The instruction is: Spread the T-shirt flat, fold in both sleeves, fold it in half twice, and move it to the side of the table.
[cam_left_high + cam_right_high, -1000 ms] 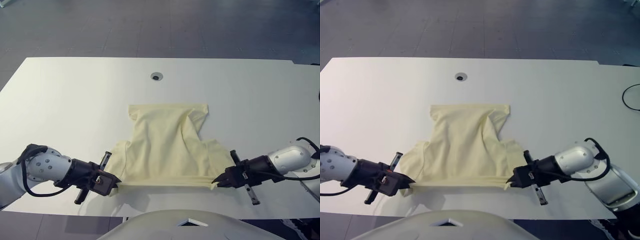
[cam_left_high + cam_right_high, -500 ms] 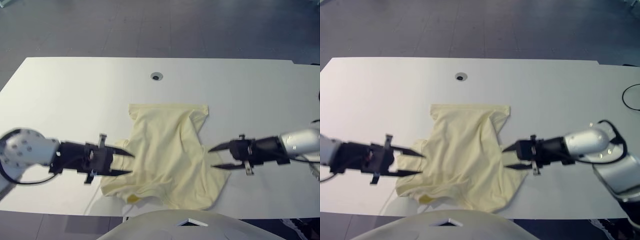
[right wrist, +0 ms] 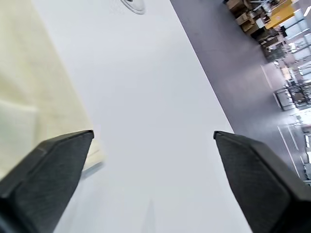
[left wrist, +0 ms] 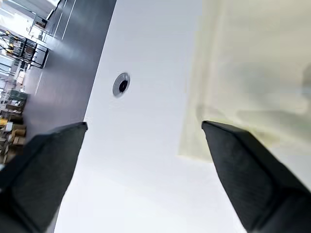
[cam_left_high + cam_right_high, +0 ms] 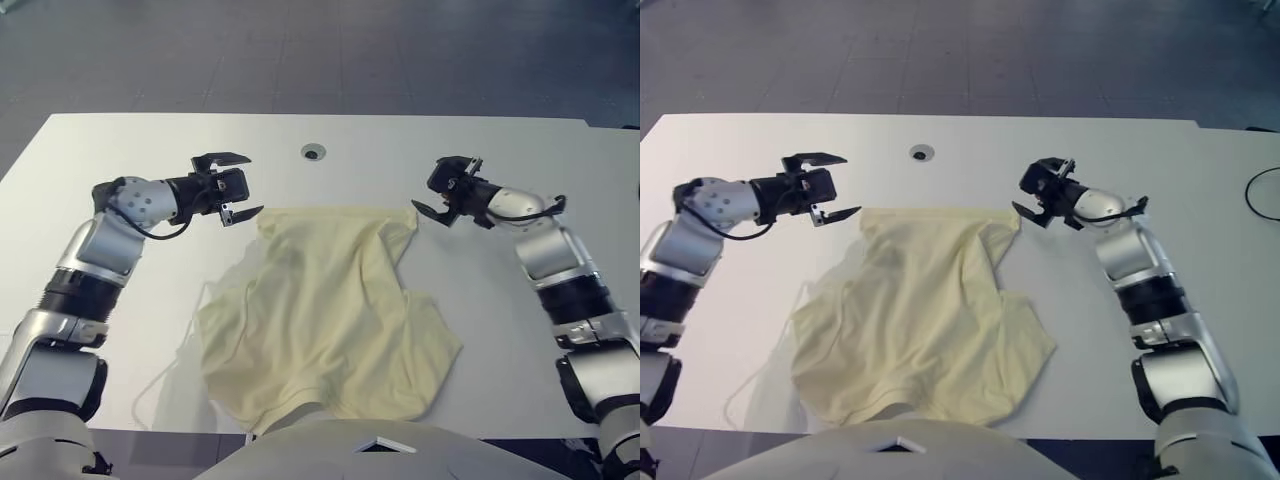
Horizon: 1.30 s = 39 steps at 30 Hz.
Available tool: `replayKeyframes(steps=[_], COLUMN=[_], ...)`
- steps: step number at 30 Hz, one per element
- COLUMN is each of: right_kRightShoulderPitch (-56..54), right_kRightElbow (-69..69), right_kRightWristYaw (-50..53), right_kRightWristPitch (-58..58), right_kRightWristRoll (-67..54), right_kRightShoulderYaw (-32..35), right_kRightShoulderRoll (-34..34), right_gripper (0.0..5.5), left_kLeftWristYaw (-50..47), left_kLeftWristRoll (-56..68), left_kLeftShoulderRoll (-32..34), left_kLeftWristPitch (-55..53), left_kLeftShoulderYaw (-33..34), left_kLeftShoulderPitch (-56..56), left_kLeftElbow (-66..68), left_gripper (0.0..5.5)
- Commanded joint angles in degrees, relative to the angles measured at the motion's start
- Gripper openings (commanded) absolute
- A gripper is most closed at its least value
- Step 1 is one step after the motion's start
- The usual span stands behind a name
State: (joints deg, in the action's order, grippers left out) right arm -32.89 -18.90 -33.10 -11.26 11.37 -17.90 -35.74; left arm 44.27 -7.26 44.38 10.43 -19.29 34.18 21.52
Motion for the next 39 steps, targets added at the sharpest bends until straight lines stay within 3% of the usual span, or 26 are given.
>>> replayKeyframes(steps=[1, 6, 13, 22, 27, 30, 32, 35, 39], right_kRightShoulderPitch=[-2.1, -4.63, -11.6, -23.62, -28.36, -28.31, -24.01, -7.83, 10.07], right_kRightElbow=[-6.23, -15.31, -31.2, -53.15, -54.7, -51.03, -43.74, -16.66, 11.82], right_kRightWristYaw=[0.22, 0.34, 5.1, 23.16, 29.78, 24.87, 13.62, -6.82, -21.21], right_kRightWristPitch=[4.12, 8.81, 16.32, 23.85, 26.4, 30.41, 31.73, 25.73, 14.9], right_kRightWristRoll=[2.42, 5.03, 9.71, 19.51, 18.48, 13.96, 7.96, -2.8, -14.52], right_kRightShoulderYaw=[-1.51, -2.35, -3.98, -8.8, -5.88, -2.0, 0.84, 2.1, 6.35], right_kRightShoulderRoll=[2.35, 3.82, 7.6, 13.29, 14.37, 13.88, 12.33, 3.69, -9.36], right_gripper=[5.38, 5.4, 5.4, 5.4, 5.4, 5.4, 5.4, 5.4, 5.4], left_kLeftWristYaw=[-0.15, 0.22, -8.27, -19.07, -23.56, -23.94, -23.82, -23.33, -21.49], left_kLeftWristRoll=[-3.71, -6.55, -13.57, -22.77, -24.52, -24.67, -24.36, -23.75, -22.06], left_kLeftShoulderRoll=[-2.9, -5.63, -11.76, -16.74, -18.84, -19.26, -19.23, -19.01, -18.03], left_kLeftWristPitch=[5.31, 9.8, 15.0, 12.94, 9.33, 9.18, 9.43, 10.27, 12.58], left_kLeftShoulderYaw=[-1.34, -2.15, -3.99, -8.25, -8.01, -7.53, -7.12, -6.42, -4.84], left_kLeftShoulderPitch=[2.9, 4.79, 11.77, 21.75, 25.28, 25.34, 24.88, 24.32, 23.44], left_kLeftElbow=[8.24, 17.7, 35.06, 51.27, 54.79, 55.26, 55.23, 55.0, 54.25], left_gripper=[5.24, 5.38, 5.38, 5.38, 5.38, 5.38, 5.38, 5.38, 5.38])
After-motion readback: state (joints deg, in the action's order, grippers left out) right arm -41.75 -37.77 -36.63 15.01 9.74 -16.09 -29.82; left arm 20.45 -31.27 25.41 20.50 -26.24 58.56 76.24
